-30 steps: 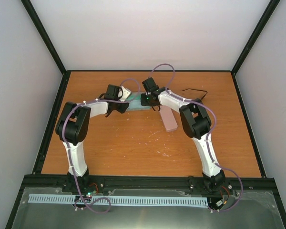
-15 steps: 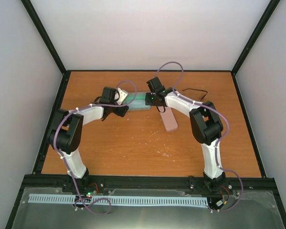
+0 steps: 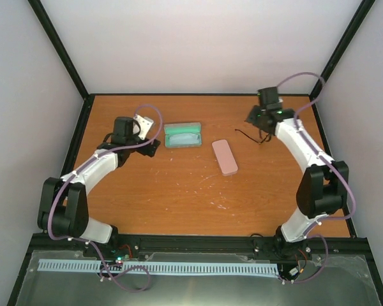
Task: Organize the sunglasses
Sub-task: Pick up the sunglasses from the center of the board.
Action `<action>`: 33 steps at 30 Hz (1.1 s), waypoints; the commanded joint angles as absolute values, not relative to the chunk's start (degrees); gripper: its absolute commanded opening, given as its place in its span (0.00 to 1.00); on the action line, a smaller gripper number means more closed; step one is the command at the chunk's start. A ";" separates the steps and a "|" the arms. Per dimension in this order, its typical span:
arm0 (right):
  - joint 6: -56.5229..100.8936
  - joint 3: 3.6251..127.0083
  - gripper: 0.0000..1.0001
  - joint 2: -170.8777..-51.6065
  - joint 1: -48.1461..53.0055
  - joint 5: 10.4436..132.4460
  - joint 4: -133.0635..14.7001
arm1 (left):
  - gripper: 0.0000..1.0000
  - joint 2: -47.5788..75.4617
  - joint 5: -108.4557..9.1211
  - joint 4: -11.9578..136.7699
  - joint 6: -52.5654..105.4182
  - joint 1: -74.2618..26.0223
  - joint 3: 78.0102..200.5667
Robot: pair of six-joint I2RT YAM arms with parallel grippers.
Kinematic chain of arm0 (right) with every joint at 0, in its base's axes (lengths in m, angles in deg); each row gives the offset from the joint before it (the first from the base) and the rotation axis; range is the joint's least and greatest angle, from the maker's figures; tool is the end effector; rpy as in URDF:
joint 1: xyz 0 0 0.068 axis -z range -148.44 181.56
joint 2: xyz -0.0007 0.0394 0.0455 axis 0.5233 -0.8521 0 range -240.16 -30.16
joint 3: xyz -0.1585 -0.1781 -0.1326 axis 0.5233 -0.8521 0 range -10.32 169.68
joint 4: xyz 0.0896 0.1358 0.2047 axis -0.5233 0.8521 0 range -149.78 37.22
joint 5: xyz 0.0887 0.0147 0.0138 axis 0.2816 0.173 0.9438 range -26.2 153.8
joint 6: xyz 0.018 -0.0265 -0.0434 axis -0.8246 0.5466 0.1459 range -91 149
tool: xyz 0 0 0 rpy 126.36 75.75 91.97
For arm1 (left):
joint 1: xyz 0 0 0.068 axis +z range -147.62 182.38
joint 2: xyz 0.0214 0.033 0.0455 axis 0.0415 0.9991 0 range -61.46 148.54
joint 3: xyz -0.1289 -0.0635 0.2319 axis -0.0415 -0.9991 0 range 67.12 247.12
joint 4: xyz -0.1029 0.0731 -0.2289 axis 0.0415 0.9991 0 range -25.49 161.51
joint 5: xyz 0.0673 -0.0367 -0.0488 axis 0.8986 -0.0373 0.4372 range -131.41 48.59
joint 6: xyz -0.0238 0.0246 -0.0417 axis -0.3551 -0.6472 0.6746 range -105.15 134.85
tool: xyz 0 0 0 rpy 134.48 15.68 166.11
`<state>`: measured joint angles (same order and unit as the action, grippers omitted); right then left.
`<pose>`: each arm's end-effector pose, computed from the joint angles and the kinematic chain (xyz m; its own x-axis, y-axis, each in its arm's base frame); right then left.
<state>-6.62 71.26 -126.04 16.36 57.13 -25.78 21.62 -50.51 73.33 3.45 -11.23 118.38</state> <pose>0.3603 0.0936 0.2920 -0.6939 0.4110 -0.5913 0.2687 0.9096 0.3169 0.3007 -0.0786 0.2263 -0.5516 0.3342 -0.7642 0.4672 0.8828 0.0488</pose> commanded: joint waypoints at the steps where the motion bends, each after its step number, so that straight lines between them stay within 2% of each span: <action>1: -6.61 71.42 0.53 -126.92 25.28 58.53 -16.25 | 0.99 21.69 -52.75 79.00 3.56 -5.59 120.49; 6: -7.02 78.15 0.51 -134.73 29.55 59.29 -11.48 | 1.00 27.05 -54.48 81.32 3.05 0.26 127.04; 12: -10.37 80.92 0.52 -140.81 30.92 61.74 -13.05 | 1.00 30.39 -55.01 81.69 1.37 3.21 130.49; 27: -13.02 84.19 0.51 -148.36 33.97 63.69 -16.09 | 0.99 33.38 -55.45 80.95 1.50 4.14 131.08; 33: -13.66 85.95 0.46 -151.48 34.24 64.81 -17.05 | 0.99 34.69 -55.56 80.94 1.43 4.14 132.19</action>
<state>-12.39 84.07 -149.12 33.80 64.08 -15.66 33.67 -54.77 80.98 2.25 3.66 128.90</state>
